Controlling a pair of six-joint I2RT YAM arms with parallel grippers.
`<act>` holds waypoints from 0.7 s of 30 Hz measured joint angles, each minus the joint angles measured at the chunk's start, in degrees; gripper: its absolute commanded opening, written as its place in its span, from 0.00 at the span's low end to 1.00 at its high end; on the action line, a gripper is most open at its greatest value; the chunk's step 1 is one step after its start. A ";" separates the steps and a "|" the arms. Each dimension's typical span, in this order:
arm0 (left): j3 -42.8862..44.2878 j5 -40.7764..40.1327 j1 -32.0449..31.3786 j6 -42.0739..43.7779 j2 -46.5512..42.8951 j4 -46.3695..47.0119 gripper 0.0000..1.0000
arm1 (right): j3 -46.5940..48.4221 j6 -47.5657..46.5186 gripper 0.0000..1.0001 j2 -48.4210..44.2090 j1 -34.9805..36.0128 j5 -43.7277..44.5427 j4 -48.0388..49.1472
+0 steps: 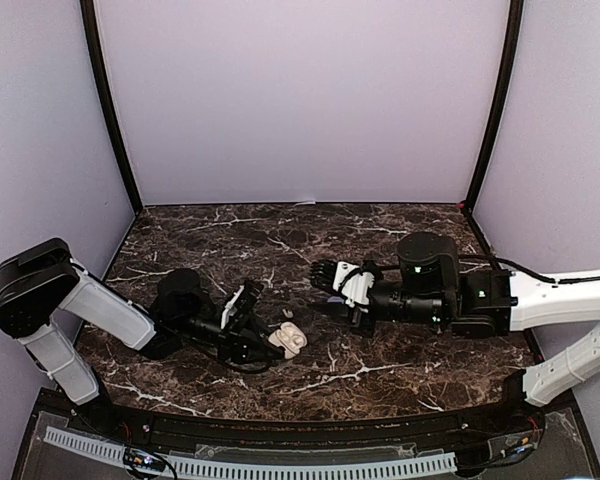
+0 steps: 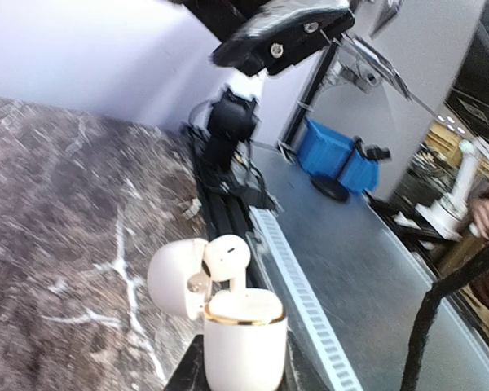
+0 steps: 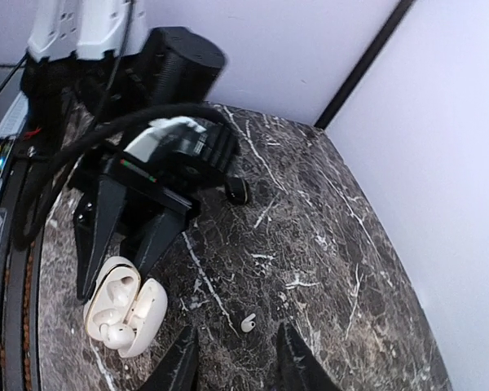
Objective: Insert the wireless bluetooth earbuds into the charging case
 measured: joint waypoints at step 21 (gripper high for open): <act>-4.28 -22.43 -0.35 2.16 0.70 23.76 0.00 | 3.74 25.92 0.01 6.58 -0.31 3.69 0.26</act>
